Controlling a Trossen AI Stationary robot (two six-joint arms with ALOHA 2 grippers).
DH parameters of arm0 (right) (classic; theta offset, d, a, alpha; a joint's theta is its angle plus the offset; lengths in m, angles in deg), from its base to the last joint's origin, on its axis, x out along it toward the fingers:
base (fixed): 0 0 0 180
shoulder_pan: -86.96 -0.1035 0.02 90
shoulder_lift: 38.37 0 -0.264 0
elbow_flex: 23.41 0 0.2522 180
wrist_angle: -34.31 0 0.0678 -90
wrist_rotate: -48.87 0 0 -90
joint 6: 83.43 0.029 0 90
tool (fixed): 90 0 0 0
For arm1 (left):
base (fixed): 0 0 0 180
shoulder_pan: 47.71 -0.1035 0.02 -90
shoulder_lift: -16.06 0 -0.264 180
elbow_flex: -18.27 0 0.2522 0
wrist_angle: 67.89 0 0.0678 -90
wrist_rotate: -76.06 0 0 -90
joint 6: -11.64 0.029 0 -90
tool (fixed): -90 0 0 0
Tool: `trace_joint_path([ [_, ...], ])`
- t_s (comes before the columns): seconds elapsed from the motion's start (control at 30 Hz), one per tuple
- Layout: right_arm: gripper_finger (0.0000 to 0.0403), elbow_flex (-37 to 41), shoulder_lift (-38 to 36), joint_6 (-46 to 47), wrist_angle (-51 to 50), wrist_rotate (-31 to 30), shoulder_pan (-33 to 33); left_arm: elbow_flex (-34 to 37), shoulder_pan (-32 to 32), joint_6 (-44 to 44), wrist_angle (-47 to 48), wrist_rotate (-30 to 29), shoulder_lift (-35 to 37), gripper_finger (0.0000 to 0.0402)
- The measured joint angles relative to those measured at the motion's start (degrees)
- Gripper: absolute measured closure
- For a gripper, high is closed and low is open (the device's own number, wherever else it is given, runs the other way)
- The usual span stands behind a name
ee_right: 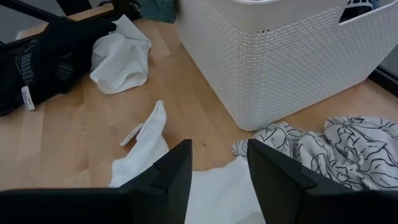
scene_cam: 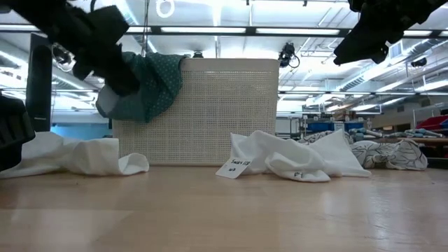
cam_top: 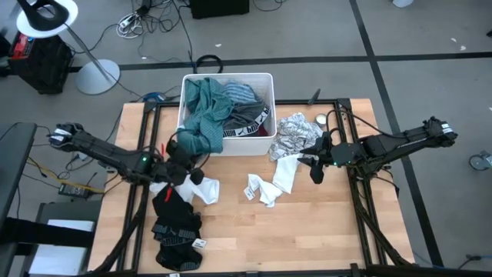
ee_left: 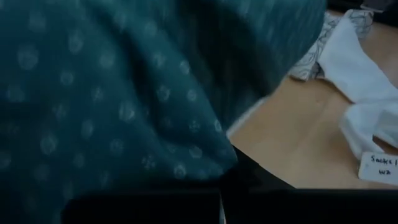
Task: Sort clothes
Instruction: Put the green patterned long sleeve shirt into the white laundry bin
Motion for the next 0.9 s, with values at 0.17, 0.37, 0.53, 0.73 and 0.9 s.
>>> trace_joint_path([
  [0.17,0.0247,0.0,0.0,0.0,0.0,0.0,0.0,-4.3,-2.0,7.8,-0.1,-0.4,0.0,0.0401],
  [0.37,0.0247,0.0,0.0,0.0,0.0,0.0,0.0,-9.9,-3.5,11.5,4.3,2.3,0.0,0.0401],
  [0.53,0.0247,0.0,0.0,-0.4,0.0,0.0,0.0,-13.4,-3.6,17.9,4.8,-1.3,0.5,0.0401],
  [0.73,0.0247,0.0,0.0,-0.4,0.0,0.0,0.0,-19.1,-8.3,26.0,5.6,-3.5,0.7,0.0401],
  [0.9,0.0247,0.0,0.0,-0.1,0.0,0.0,0.0,-23.8,-13.3,30.4,6.5,0.7,0.7,0.0401],
])
